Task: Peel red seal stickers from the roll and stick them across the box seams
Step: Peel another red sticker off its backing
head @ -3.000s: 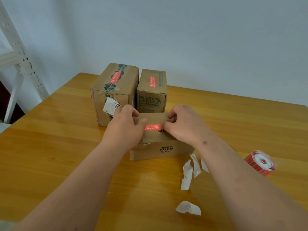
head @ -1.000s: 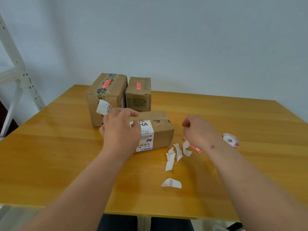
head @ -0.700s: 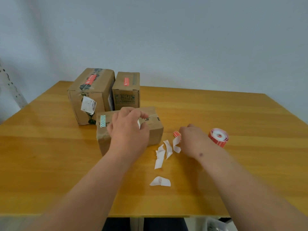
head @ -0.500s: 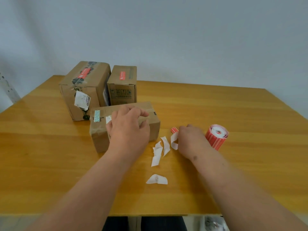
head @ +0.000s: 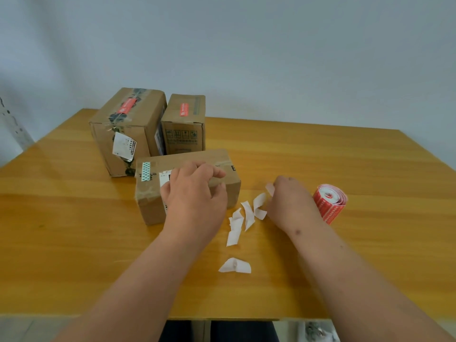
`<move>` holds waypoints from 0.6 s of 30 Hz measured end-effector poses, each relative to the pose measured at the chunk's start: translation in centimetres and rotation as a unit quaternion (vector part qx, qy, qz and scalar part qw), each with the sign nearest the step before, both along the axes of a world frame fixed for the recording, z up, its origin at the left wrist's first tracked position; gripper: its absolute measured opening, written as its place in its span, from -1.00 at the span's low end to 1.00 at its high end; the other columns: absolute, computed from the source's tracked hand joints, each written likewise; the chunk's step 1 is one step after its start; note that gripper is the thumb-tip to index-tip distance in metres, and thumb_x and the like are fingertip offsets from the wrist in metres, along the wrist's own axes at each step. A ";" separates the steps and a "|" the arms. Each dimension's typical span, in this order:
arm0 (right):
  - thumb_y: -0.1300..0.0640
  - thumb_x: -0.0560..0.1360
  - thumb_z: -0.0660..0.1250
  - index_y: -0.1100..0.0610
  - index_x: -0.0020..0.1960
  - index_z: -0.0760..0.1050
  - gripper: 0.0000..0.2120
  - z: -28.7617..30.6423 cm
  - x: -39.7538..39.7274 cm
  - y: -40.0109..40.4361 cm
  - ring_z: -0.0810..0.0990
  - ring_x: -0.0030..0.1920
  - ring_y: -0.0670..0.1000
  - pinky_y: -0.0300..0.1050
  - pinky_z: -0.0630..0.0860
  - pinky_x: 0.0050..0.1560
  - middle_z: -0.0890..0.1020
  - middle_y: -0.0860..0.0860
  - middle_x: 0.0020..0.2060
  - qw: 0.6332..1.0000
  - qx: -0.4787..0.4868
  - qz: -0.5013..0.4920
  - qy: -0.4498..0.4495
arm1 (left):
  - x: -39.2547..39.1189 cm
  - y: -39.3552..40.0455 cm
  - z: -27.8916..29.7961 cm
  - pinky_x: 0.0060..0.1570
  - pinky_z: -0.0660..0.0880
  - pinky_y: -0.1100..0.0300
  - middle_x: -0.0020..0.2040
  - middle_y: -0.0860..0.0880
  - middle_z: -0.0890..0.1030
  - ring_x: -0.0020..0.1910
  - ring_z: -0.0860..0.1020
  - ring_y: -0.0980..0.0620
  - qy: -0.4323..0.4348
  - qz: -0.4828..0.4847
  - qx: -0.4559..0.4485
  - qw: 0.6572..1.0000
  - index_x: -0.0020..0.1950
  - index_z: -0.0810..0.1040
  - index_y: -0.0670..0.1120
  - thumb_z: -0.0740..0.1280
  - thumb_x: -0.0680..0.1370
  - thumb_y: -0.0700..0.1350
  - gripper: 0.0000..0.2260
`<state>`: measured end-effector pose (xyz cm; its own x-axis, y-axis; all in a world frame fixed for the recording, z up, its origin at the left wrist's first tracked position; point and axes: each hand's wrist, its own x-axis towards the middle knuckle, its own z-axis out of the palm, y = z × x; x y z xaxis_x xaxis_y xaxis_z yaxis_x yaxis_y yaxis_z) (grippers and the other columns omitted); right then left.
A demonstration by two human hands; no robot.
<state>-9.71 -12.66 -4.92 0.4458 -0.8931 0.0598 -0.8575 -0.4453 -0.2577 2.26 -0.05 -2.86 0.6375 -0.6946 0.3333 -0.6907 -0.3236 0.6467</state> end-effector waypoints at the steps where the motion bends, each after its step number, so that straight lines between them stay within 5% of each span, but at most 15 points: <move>1: 0.25 0.48 0.21 0.17 0.06 0.41 -0.84 0.5 0.1 0.2 0.43 -0.12 0.10 -0.09 0.32 -0.18 0.50 0.10 -0.01 1.000 -0.016 0.001 -0.027 | -0.1 0.1 0.1 0.18 0.20 0.17 0.06 0.20 0.42 0.20 0.37 0.13 0.006 -0.009 -0.010 1.000 0.05 0.56 0.11 0.33 0.56 -0.11 -0.86; 3: 0.25 0.49 0.19 0.18 0.11 0.43 -0.79 1.8 0.4 1.0 0.42 -0.10 0.08 -0.10 0.33 -0.16 0.49 0.08 0.01 0.994 -0.056 0.027 -0.088 | -0.4 0.1 0.7 0.05 0.42 0.28 -0.02 0.20 0.48 0.06 0.47 0.18 0.044 -0.036 -0.032 0.998 0.03 0.55 0.11 0.32 0.57 -0.11 -0.88; 6: 0.22 0.48 0.21 0.14 0.09 0.46 -0.80 3.1 0.8 3.3 0.46 -0.04 0.05 -0.11 0.37 -0.14 0.48 0.02 -0.01 0.974 -0.101 0.116 -0.166 | -1.3 0.0 1.4 -0.22 0.46 0.49 -0.13 0.17 0.59 -0.14 0.54 0.28 0.197 -0.076 -0.037 0.977 0.03 0.56 0.08 0.31 0.58 -0.04 -0.93; 10: 0.23 0.45 0.26 0.12 -0.02 0.51 -0.87 2.5 1.1 5.3 0.50 -0.16 0.03 -0.16 0.36 -0.28 0.49 0.01 -0.08 0.944 -0.128 0.224 -0.204 | -1.3 -0.1 1.1 -0.04 0.62 0.12 -0.11 0.01 0.72 -0.08 0.68 0.04 0.428 -0.089 -0.109 0.893 0.03 0.62 -0.03 0.38 0.55 -0.08 -0.91; 14: 0.19 0.45 0.30 0.09 0.07 0.56 -0.80 1.9 0.8 5.5 0.52 -0.11 -0.04 -0.20 0.47 -0.17 0.52 -0.04 -0.11 0.930 -0.094 0.265 -0.236 | -0.5 0.5 0.7 -0.15 0.60 0.18 -0.22 -0.05 0.71 -0.23 0.67 0.08 0.449 -0.072 -0.148 0.878 -0.06 0.63 -0.13 0.33 0.57 -0.24 -0.91; 18: 0.07 0.50 0.32 -0.06 -0.03 0.56 -0.92 3.0 1.0 5.6 0.55 -0.16 -0.17 -0.36 0.46 -0.19 0.59 -0.16 -0.16 0.921 0.042 0.143 -0.360 | 0.1 0.9 0.7 -0.07 0.63 0.06 -0.23 -0.08 0.70 -0.21 0.65 0.01 0.445 -0.070 -0.136 0.883 -0.10 0.67 -0.09 0.34 0.57 -0.21 -0.88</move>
